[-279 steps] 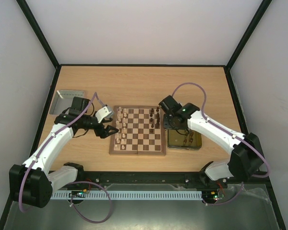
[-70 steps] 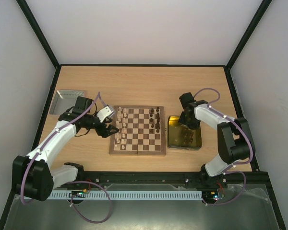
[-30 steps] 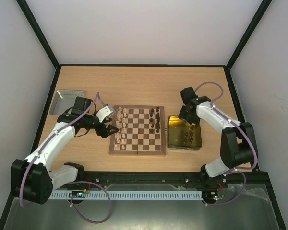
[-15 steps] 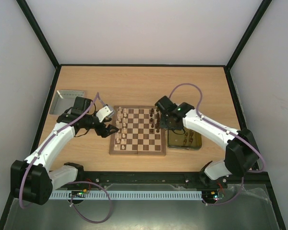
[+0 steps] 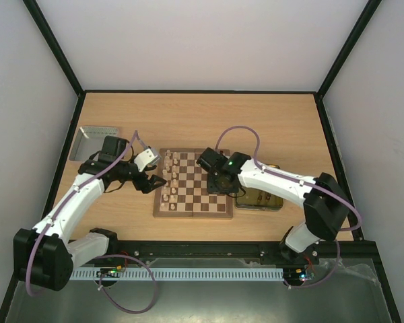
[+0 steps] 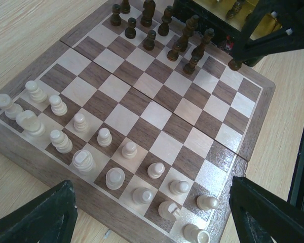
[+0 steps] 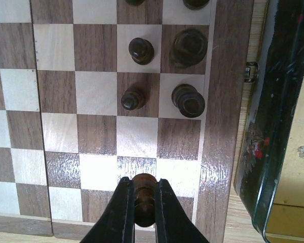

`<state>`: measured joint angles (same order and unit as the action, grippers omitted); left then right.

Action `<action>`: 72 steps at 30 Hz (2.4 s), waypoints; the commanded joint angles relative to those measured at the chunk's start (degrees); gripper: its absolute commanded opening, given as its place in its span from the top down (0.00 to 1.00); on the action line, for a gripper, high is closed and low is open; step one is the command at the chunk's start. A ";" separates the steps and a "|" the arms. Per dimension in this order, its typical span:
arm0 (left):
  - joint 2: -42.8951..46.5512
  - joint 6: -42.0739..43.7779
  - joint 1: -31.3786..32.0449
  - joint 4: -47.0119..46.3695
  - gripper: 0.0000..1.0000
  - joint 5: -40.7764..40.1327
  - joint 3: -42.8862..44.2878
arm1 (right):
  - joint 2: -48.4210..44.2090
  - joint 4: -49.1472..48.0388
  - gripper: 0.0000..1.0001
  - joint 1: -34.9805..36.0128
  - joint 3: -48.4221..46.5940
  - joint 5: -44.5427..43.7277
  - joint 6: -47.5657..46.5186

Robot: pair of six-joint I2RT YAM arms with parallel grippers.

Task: Set up the chess pieces on the board
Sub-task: Place the chess piece on the chessboard.

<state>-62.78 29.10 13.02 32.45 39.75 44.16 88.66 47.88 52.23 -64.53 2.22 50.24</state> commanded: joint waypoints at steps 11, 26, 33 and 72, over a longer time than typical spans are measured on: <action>1.59 -0.10 0.30 -0.26 0.15 0.00 -0.66 | 6.37 -1.66 0.98 0.16 -3.18 -0.56 -1.80; 1.29 -0.04 0.28 -0.20 0.15 0.19 -0.67 | 9.17 -2.52 0.98 -0.11 -4.19 -1.18 -3.02; 1.18 0.06 0.32 -0.16 0.15 0.29 -0.66 | 10.16 -2.85 0.98 -0.50 -4.51 -1.00 -3.28; 0.73 0.10 0.34 -0.13 0.15 0.24 -0.79 | 10.99 -4.42 0.92 -1.75 -3.20 0.94 -4.10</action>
<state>-62.17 29.06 13.02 32.45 39.44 44.16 99.24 44.01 50.63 -67.68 3.55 46.50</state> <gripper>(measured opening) 0.848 0.073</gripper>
